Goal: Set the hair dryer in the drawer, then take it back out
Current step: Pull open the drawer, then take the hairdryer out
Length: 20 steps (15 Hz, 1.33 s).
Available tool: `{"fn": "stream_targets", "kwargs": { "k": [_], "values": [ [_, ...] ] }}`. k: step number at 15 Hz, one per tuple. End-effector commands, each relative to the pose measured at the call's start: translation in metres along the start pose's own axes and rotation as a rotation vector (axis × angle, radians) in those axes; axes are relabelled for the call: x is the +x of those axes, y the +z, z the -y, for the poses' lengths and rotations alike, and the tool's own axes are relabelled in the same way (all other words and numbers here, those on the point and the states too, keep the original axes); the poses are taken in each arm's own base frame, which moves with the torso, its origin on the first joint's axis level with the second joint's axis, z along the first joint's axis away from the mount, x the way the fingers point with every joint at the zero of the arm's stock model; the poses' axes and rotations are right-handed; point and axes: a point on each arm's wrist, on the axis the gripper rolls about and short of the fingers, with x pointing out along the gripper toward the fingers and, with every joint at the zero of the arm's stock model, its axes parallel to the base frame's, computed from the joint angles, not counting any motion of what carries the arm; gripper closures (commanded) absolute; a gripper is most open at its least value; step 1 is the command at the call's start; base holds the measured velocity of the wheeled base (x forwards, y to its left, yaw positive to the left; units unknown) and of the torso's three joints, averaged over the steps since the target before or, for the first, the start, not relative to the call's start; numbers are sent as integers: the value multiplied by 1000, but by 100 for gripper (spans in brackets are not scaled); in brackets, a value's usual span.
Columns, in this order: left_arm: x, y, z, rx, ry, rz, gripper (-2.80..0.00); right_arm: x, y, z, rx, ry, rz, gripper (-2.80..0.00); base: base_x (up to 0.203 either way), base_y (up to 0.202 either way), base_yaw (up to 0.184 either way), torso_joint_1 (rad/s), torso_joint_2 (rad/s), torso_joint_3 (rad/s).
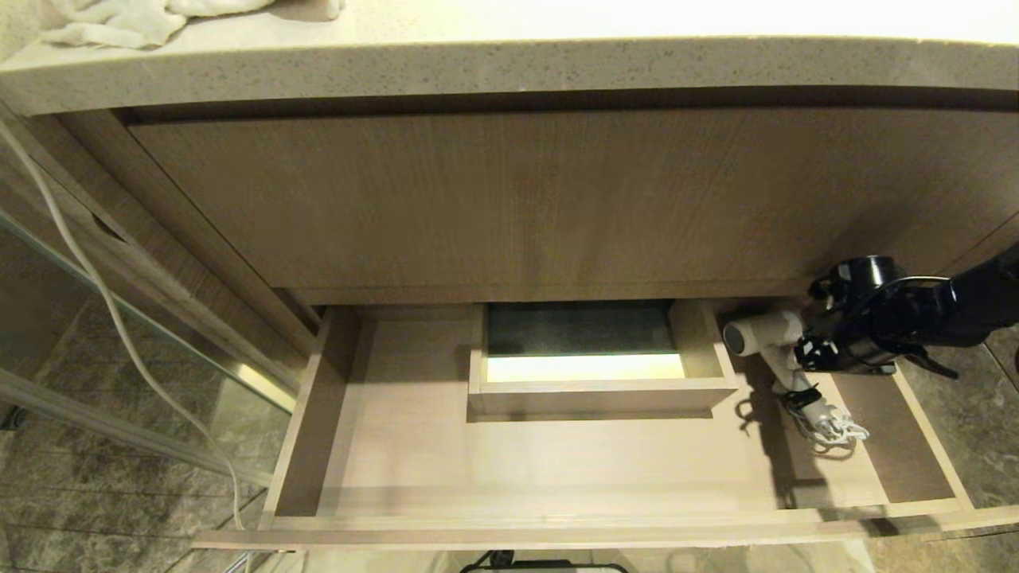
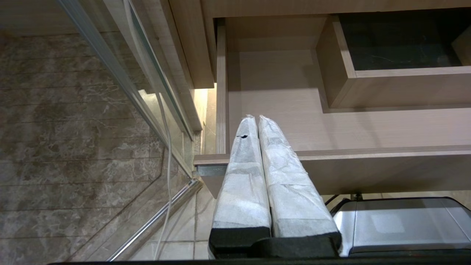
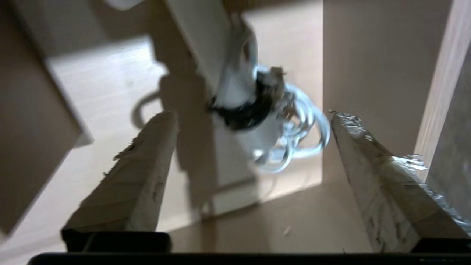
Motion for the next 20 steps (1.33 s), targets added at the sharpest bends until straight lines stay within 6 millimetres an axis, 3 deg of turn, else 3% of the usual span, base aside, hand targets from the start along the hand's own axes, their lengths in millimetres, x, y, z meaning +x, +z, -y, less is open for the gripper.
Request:
{"fn": "stream_targets", "kwargs": {
  "k": [1,12,20],
  "values": [
    [0,0,0,0,0,-2,0,24,-7,-1,-23,6,-33,-280,0,0,0,0,0,0],
    [0,0,0,0,0,-1,0,91,-13,10,2,155,17,-280,0,0,0,0,0,0],
    [0,0,0,0,0,-2,0,116,-16,7,-1,220,60,-280,0,0,0,0,0,0]
  ]
}}
